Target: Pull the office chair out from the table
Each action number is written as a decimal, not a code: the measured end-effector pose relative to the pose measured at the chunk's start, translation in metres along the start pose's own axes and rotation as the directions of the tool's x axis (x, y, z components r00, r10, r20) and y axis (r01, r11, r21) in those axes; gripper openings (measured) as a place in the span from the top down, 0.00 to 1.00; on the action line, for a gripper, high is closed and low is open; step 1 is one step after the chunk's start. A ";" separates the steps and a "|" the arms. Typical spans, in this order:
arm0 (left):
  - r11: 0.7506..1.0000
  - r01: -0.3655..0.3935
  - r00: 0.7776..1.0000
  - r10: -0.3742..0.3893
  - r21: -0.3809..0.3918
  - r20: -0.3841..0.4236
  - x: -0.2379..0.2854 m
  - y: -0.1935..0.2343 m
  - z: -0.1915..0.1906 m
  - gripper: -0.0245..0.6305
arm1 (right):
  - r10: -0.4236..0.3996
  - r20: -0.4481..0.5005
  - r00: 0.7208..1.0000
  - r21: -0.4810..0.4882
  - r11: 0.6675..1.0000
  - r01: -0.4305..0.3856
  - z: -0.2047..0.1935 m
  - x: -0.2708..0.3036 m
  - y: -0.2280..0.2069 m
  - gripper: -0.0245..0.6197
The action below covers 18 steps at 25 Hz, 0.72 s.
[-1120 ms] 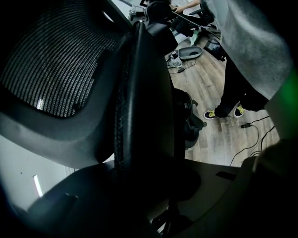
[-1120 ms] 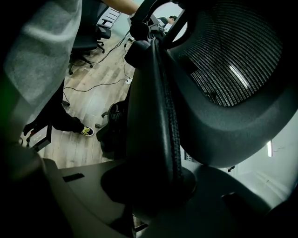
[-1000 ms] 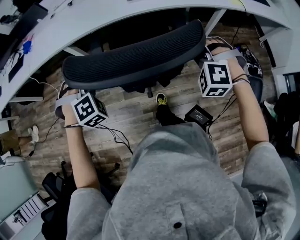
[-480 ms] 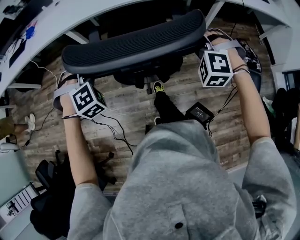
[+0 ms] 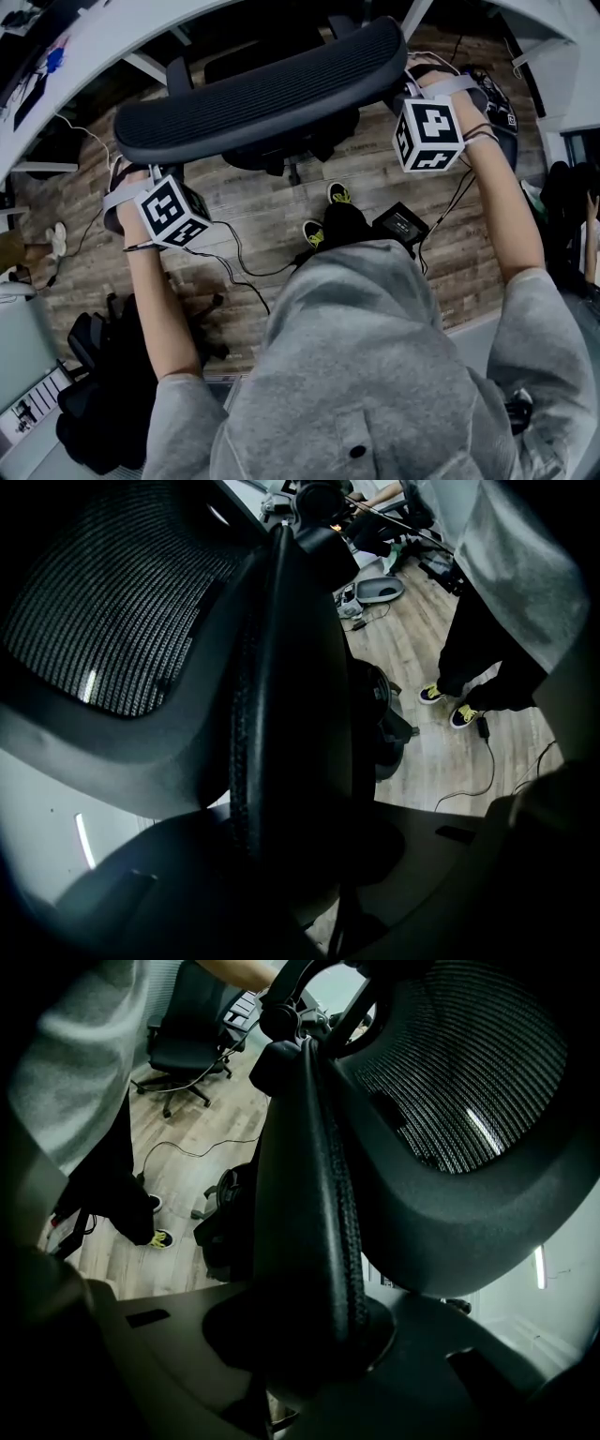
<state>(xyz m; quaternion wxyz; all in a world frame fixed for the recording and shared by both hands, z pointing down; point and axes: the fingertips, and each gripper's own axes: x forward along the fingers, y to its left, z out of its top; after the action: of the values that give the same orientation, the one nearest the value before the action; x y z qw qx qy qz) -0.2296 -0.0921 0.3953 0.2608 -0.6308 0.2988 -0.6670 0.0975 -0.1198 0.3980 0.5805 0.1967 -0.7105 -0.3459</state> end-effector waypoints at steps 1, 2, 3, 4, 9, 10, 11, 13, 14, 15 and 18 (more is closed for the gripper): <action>1.000 0.000 1.000 0.000 0.000 0.001 -0.003 -0.003 0.001 0.81 | 0.000 0.003 1.000 -0.002 1.000 0.000 0.001 -0.003 0.003 0.83; 1.000 0.000 1.000 0.000 -0.001 0.003 -0.006 -0.006 0.002 0.81 | -0.001 0.005 1.000 -0.003 1.000 0.001 0.001 -0.006 0.006 0.83; 1.000 -0.002 1.000 0.002 -0.004 0.005 -0.010 -0.009 0.002 0.81 | -0.003 0.005 1.000 -0.005 1.000 0.003 0.002 -0.009 0.009 0.83; 1.000 -0.004 1.000 0.004 -0.008 0.004 -0.013 -0.013 0.001 0.81 | -0.005 0.004 1.000 -0.007 1.000 0.005 0.003 -0.011 0.011 0.83; 1.000 -0.009 1.000 0.009 -0.018 -0.008 -0.027 -0.024 -0.002 0.81 | -0.003 0.014 1.000 -0.016 1.000 0.004 0.009 -0.019 0.019 0.83; 1.000 -0.012 1.000 0.012 -0.020 -0.009 -0.030 -0.027 -0.002 0.81 | -0.004 0.015 1.000 -0.019 1.000 0.004 0.009 -0.021 0.021 0.83; 1.000 -0.015 1.000 0.015 -0.021 -0.013 -0.032 -0.030 -0.003 0.81 | -0.003 0.016 1.000 -0.022 1.000 0.004 0.010 -0.024 0.023 0.83; 1.000 -0.015 1.000 0.015 -0.022 -0.021 -0.036 -0.036 -0.004 0.81 | 0.001 0.020 1.000 -0.027 1.000 -0.001 0.011 -0.027 0.027 0.83; 1.000 -0.012 1.000 0.012 -0.024 -0.020 -0.039 -0.038 -0.002 0.81 | 0.005 0.022 1.000 -0.029 1.000 -0.005 0.011 -0.029 0.029 0.83; 1.000 -0.009 1.000 0.008 -0.025 -0.018 -0.043 -0.041 0.000 0.81 | 0.008 0.024 1.000 -0.031 0.999 -0.007 0.010 -0.032 0.033 0.83; 1.000 -0.010 1.000 0.009 -0.027 -0.023 -0.053 -0.048 0.004 0.81 | 0.007 0.033 0.999 -0.035 0.999 -0.006 0.010 -0.040 0.041 0.83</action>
<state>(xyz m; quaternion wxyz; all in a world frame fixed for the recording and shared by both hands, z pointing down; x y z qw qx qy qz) -0.2211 -0.0213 0.3943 0.2521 -0.6251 0.3136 -0.6688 0.1025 -0.0621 0.3988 0.5729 0.1785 -0.7146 -0.3594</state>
